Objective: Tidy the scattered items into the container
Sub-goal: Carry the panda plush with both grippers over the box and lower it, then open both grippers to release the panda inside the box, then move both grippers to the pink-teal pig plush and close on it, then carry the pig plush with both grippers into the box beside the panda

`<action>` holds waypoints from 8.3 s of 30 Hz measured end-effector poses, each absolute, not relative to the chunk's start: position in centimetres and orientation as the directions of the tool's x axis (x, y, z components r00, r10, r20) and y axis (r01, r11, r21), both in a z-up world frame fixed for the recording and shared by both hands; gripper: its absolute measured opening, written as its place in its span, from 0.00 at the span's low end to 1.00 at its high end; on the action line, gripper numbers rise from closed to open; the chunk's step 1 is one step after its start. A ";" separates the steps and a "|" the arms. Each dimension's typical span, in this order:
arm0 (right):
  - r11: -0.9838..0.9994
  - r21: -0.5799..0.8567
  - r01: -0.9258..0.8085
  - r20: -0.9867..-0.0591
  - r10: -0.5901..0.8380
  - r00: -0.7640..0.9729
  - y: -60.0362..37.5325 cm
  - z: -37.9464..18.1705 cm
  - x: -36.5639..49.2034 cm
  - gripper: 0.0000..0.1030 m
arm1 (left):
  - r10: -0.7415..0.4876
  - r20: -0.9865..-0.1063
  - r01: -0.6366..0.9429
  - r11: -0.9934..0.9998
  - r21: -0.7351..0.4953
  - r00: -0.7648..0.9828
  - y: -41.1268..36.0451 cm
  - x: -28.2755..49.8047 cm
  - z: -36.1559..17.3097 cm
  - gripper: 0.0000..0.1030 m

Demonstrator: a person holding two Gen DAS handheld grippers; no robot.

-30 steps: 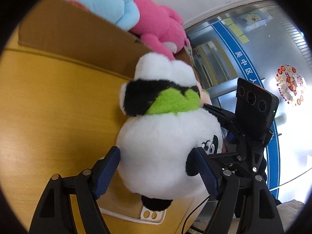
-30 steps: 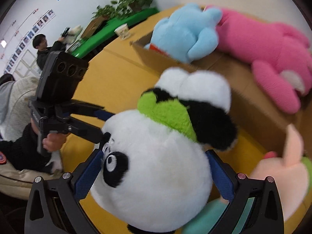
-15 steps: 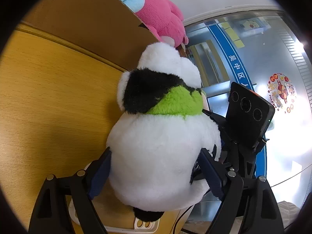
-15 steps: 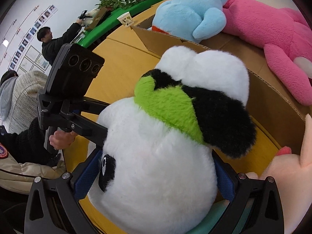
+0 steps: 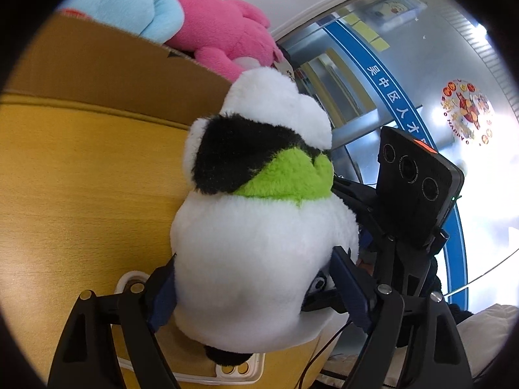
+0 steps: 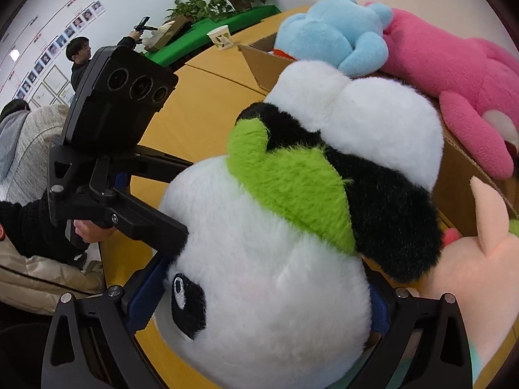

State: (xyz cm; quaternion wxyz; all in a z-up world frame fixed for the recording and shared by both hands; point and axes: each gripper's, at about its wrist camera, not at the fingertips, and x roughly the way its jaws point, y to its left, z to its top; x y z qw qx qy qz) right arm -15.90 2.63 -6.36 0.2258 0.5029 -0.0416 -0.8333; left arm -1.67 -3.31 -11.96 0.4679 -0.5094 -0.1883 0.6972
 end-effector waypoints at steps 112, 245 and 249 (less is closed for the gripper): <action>-0.979 0.033 -0.201 -0.553 0.149 -0.819 9.4 5.4 -21.6 1.00 | 0.491 -0.653 -0.467 -0.854 -0.230 -0.577 -5.6 -13.7 0.2 0.75; -0.983 0.143 -0.120 -0.578 0.015 -0.816 20.0 -3.4 -19.9 0.65 | 0.601 -0.786 -0.755 -0.581 -0.304 -0.146 18.2 -27.1 -6.9 0.56; -0.984 0.127 -0.123 -0.608 0.021 -0.794 20.1 -4.6 -19.6 0.65 | 0.605 -0.786 -0.772 -0.556 -0.307 -0.123 18.1 -26.6 -7.7 0.57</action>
